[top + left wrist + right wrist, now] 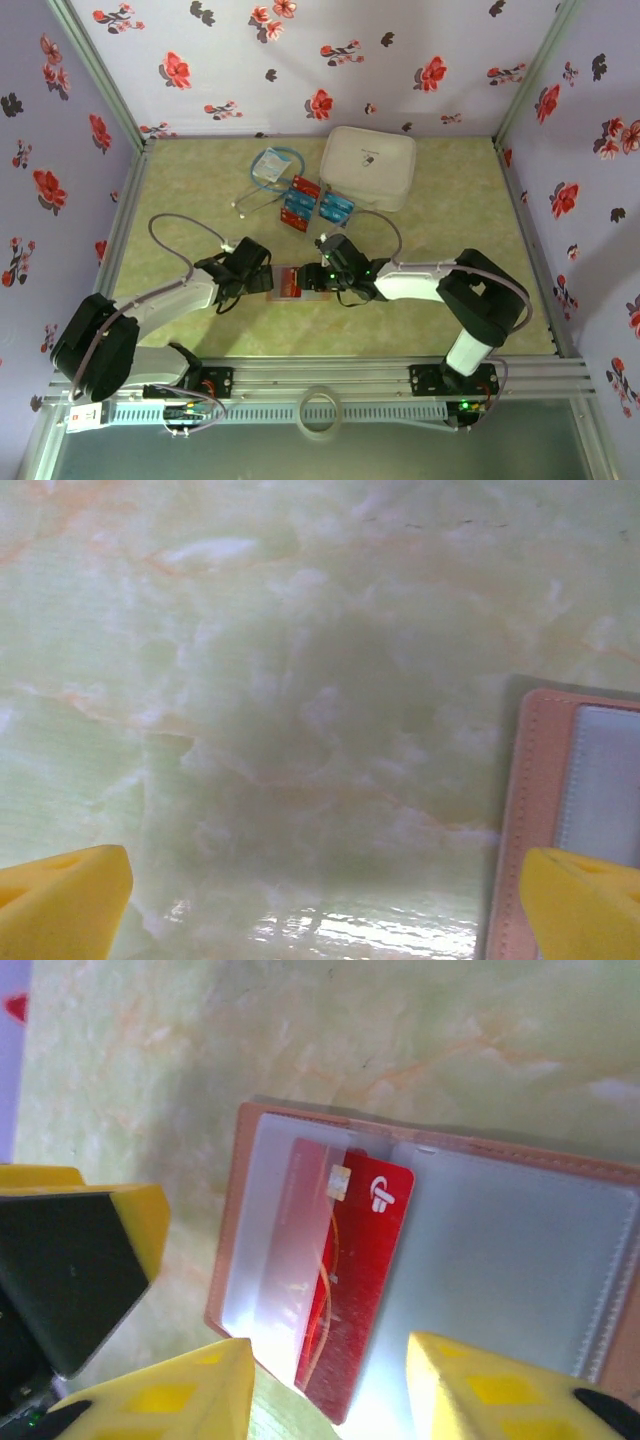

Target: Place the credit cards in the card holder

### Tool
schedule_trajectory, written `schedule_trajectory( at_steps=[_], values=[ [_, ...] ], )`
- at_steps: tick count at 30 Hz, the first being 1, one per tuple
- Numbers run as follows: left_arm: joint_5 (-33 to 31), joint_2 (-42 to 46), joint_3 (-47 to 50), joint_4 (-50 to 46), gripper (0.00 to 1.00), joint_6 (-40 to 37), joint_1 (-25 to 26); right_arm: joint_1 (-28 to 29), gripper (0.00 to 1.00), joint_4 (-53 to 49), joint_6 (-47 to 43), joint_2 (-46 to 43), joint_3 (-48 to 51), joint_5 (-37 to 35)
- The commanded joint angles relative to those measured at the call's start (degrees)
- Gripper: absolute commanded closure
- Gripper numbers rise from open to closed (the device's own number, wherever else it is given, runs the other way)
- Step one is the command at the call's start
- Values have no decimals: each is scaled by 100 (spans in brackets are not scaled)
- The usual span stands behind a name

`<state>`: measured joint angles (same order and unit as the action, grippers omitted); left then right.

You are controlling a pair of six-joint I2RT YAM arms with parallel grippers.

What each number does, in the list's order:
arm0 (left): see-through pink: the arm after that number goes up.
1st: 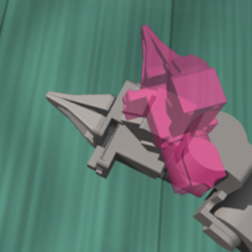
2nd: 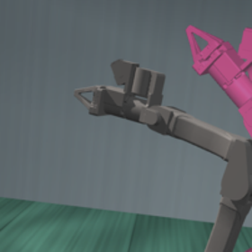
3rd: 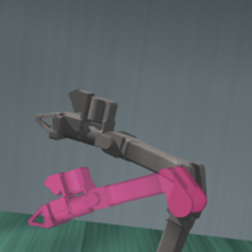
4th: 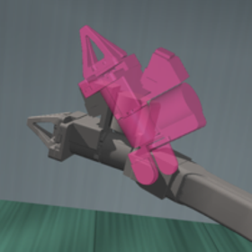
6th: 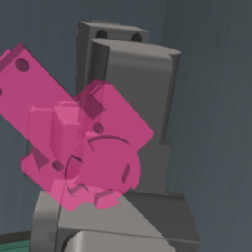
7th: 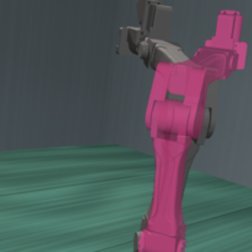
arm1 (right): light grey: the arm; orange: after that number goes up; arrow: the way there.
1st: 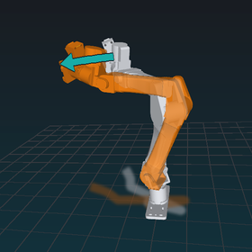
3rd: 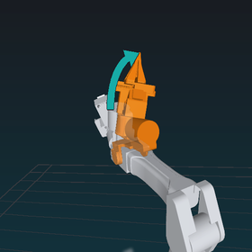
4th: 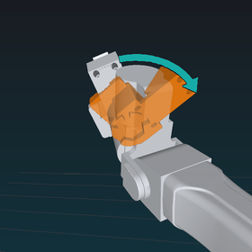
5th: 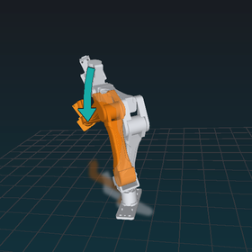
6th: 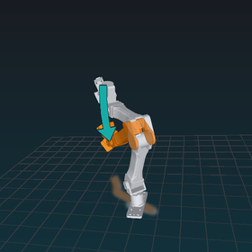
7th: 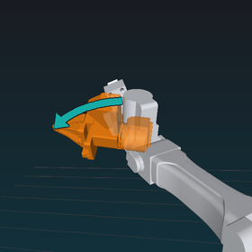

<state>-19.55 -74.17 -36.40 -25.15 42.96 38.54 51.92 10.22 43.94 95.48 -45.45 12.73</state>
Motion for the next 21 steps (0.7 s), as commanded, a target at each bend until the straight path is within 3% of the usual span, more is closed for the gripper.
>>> schedule_trajectory(
  at_steps=[1,4,6,21],
  values=[
    [-229,-92,73,-249,0,213,-82,26,73,-1028,-495,-27,-299,-341],
    [-325,-133,63,-290,0,260,-108,23,88,-1172,-613,110,-496,-326],
    [-347,-159,48,-307,0,258,-129,24,93,-1195,-643,204,-596,-301],
    [-324,-666,-112,-308,0,143,-167,36,98,-1118,-676,700,-982,-160]
  ],
)
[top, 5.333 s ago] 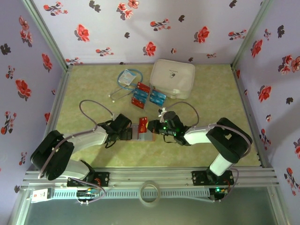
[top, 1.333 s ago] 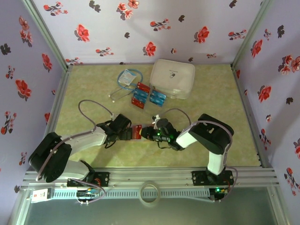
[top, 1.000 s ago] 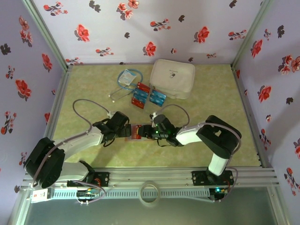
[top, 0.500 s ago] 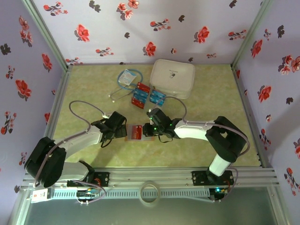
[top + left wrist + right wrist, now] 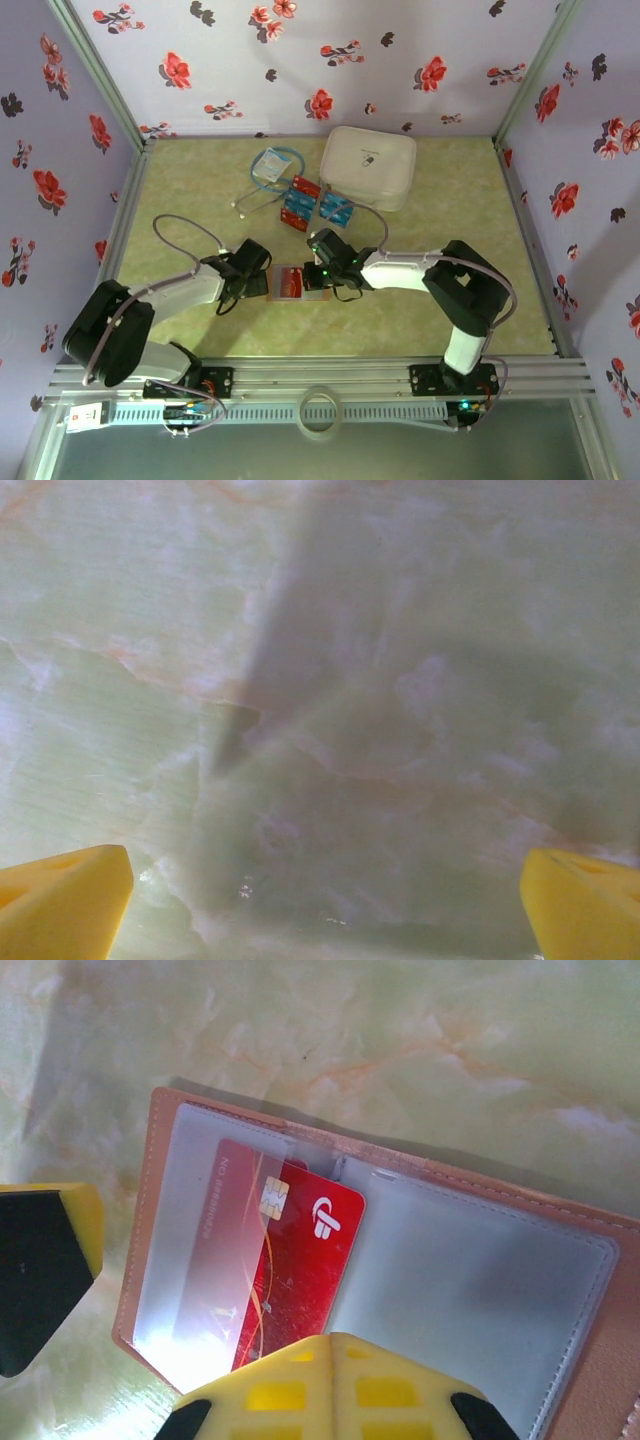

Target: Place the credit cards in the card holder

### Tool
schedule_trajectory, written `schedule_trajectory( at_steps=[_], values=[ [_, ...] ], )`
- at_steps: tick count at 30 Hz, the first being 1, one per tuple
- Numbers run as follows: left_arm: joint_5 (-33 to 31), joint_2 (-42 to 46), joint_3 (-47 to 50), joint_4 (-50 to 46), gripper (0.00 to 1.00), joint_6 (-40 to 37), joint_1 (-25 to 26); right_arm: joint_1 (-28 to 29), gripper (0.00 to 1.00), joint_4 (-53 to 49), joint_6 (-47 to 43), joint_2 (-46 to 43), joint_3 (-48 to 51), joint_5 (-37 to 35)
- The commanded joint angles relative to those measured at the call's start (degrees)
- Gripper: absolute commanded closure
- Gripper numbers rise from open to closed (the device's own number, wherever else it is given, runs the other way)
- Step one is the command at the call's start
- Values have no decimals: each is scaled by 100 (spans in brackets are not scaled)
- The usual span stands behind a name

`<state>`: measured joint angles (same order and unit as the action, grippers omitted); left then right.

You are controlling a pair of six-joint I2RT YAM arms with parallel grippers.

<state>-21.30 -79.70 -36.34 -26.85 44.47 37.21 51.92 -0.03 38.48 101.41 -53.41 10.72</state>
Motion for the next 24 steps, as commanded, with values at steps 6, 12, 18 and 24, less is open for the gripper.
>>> schedule_trajectory(
  at_steps=[6,12,18,24],
  values=[
    [-94,-253,-167,-101,0,-50,-37,46,97,-33,-94,285,-277,145],
    [-13,-369,-174,-14,0,-86,-35,89,98,3,-60,397,-352,193],
    [44,-434,-172,54,0,-103,-39,116,98,7,-34,479,-459,223],
    [87,-432,-148,106,0,-104,-35,157,97,5,-32,605,-592,279]
  ],
)
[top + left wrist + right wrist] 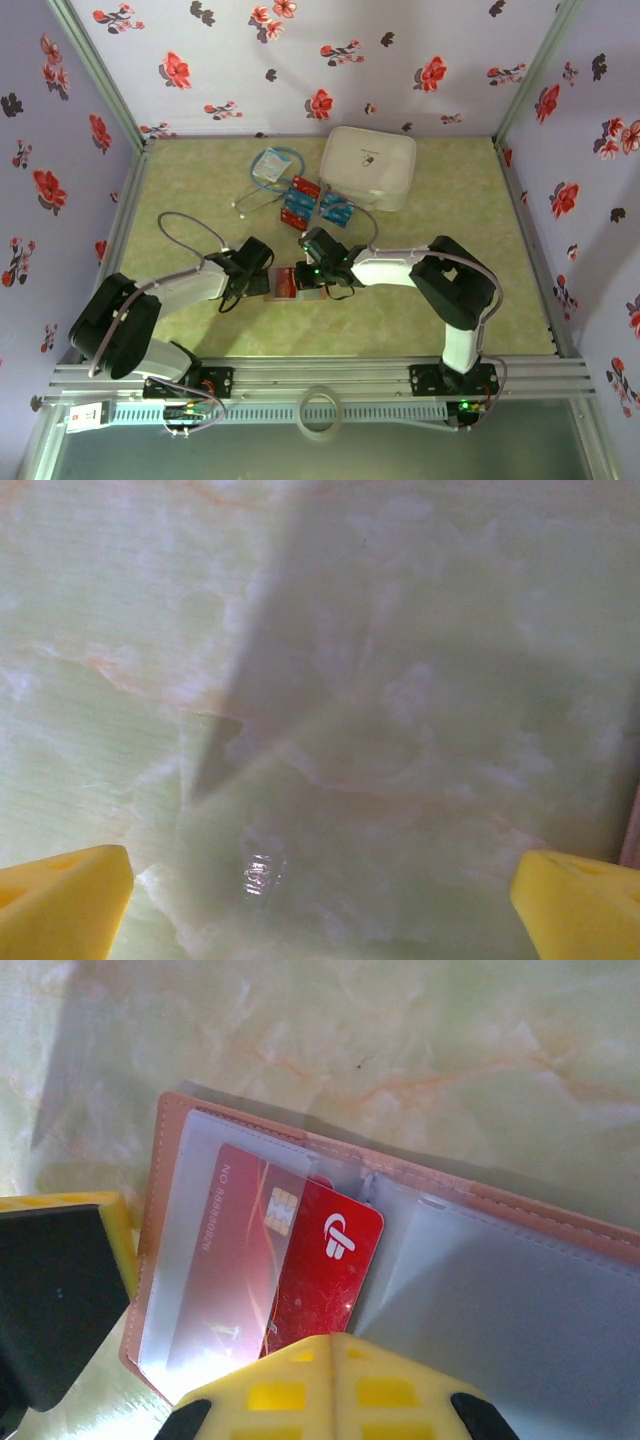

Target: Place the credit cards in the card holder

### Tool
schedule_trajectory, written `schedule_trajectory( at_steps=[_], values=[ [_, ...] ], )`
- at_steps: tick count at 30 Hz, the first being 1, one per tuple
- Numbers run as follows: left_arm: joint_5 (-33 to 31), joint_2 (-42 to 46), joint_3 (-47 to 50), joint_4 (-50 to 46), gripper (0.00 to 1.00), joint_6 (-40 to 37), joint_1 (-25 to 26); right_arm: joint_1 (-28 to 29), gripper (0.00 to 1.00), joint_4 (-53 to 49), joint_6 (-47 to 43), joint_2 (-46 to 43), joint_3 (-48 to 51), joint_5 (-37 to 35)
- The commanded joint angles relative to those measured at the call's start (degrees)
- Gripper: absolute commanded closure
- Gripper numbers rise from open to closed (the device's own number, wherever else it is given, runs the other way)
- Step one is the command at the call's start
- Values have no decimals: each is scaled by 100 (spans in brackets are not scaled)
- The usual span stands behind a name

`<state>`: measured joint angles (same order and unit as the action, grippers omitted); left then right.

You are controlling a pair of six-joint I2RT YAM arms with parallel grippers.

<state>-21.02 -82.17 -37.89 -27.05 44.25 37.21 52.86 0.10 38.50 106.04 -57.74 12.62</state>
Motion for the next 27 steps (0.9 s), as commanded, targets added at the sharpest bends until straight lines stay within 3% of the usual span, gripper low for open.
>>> schedule_trajectory(
  at_steps=[1,15,27],
  values=[
    [60,-181,7,129,0,-81,-35,65,97,-3,-25,175,-184,106],
    [109,-141,96,228,0,-36,6,134,98,61,70,398,-543,297],
    [-141,595,177,-189,0,128,-161,119,97,-187,-57,-336,-51,-19]
  ],
)
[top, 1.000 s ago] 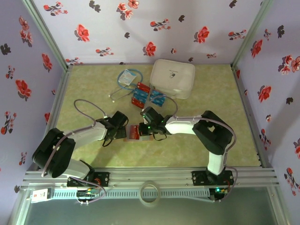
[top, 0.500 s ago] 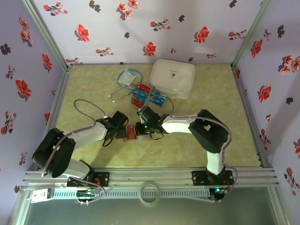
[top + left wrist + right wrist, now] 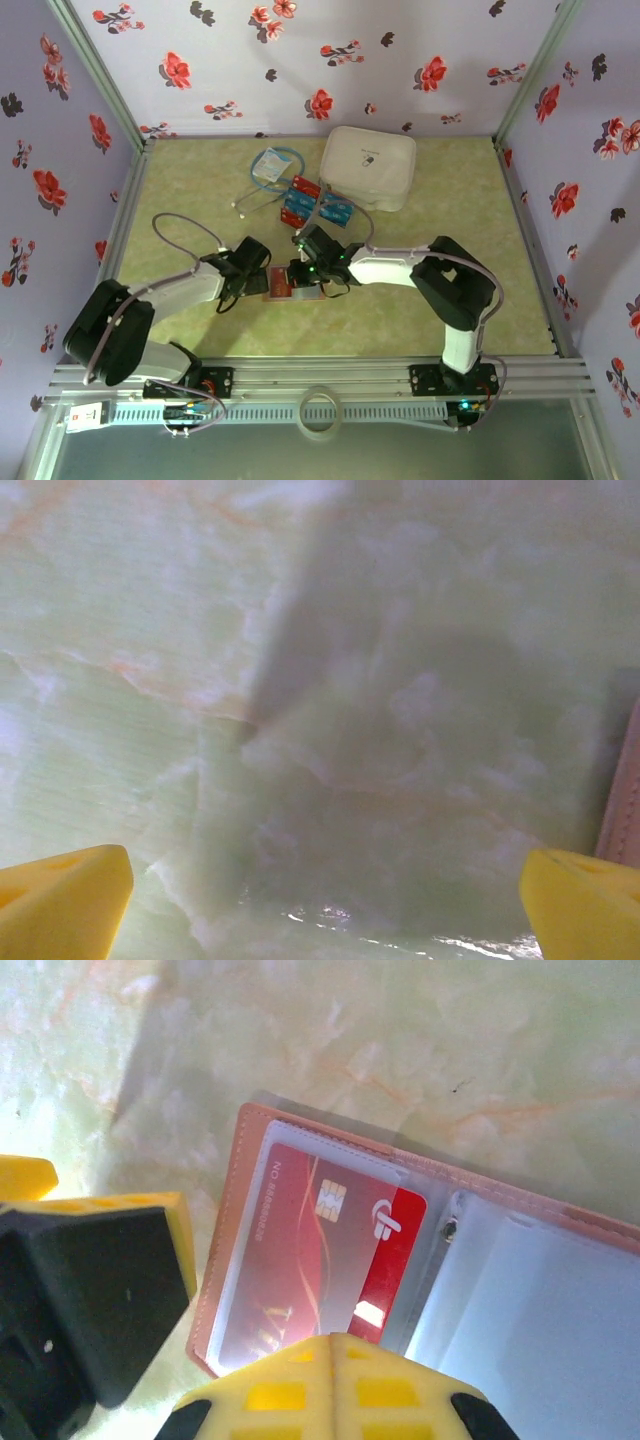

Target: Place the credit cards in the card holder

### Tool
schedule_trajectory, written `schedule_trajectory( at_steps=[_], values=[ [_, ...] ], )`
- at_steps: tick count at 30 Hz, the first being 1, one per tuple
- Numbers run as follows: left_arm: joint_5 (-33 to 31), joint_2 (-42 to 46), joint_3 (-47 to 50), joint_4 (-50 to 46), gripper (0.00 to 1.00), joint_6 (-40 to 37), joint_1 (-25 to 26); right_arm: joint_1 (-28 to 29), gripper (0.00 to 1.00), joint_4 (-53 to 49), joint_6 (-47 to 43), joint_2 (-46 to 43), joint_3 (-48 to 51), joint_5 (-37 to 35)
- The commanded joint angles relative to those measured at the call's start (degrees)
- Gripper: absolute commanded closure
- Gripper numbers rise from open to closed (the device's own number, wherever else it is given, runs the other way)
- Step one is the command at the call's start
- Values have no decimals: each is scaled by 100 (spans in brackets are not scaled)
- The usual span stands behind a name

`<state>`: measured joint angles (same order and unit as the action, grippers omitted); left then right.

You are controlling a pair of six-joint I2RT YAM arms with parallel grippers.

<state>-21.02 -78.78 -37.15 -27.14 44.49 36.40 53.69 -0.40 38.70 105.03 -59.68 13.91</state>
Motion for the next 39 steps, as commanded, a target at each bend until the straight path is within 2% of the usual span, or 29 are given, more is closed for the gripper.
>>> schedule_trajectory(
  at_steps=[1,12,39],
  values=[
    [-175,320,125,-204,0,124,-94,36,97,-124,-74,-246,188,-156],
    [-145,182,182,-162,0,8,-175,49,97,256,156,-13,320,-7],
    [255,-355,206,224,0,-80,-129,298,98,234,208,420,-57,83]
  ],
)
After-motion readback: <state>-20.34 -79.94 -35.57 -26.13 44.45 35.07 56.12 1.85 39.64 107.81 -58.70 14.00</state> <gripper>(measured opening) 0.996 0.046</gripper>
